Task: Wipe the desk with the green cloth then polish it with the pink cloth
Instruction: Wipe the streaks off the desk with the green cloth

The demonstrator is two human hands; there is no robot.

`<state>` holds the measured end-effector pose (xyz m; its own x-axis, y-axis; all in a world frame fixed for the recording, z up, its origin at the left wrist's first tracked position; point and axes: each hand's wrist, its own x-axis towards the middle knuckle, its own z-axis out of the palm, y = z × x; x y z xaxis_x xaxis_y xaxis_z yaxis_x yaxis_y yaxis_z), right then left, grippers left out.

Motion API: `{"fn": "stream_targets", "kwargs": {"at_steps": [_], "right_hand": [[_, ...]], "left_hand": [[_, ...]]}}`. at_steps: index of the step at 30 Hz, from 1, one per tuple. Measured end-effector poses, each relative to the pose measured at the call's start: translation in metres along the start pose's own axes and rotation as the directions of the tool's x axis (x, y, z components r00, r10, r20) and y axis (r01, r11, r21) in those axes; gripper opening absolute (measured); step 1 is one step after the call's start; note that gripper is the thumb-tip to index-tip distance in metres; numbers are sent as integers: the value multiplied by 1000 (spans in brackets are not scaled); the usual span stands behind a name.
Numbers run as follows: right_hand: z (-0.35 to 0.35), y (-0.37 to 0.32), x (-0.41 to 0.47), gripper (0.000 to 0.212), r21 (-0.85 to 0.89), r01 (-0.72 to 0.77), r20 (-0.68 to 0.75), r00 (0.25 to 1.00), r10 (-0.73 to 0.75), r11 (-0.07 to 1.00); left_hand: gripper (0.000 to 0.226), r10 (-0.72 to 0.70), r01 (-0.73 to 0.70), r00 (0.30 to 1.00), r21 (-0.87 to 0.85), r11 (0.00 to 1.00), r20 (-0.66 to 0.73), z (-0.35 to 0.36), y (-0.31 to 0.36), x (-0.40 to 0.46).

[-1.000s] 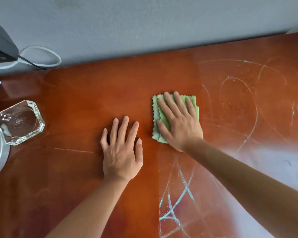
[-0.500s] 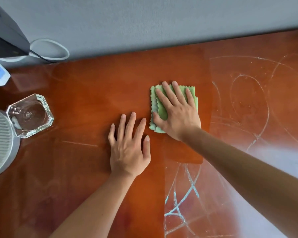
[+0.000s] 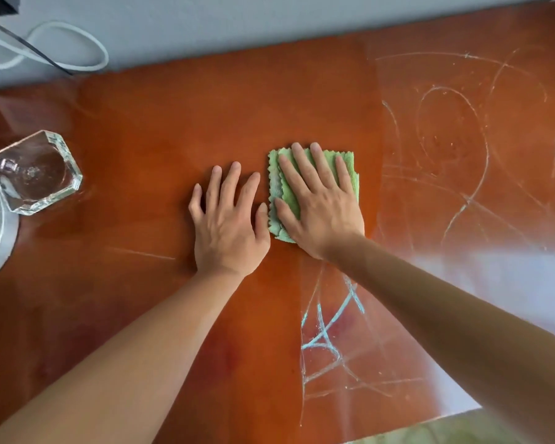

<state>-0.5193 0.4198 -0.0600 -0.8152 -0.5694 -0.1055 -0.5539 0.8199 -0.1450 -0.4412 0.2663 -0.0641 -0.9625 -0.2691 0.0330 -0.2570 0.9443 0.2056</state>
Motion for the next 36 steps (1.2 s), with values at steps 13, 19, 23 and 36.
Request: {"fn": "stream_targets", "kwargs": {"at_steps": [13, 19, 23, 36], "right_hand": [[7, -15, -63, 69, 4, -44, 13, 999, 44, 999], [-9, 9, -5, 66, -43, -43, 49, 998, 45, 998], [-9, 19, 15, 68, -57, -37, 40, 998, 40, 998], [2, 9, -105, 68, 10, -106, 13, 994, 105, 994]], "left_hand": [[43, 8, -10, 1000, -100, 995, -21, -10, 1, -30], [52, -24, 30, 998, -93, 995, 66, -11, -3, -102], [56, 31, -31, 997, -4, 1000, 70, -5, -6, -114], [55, 34, -34, 999, -8, 999, 39, -7, -5, -114]]}}
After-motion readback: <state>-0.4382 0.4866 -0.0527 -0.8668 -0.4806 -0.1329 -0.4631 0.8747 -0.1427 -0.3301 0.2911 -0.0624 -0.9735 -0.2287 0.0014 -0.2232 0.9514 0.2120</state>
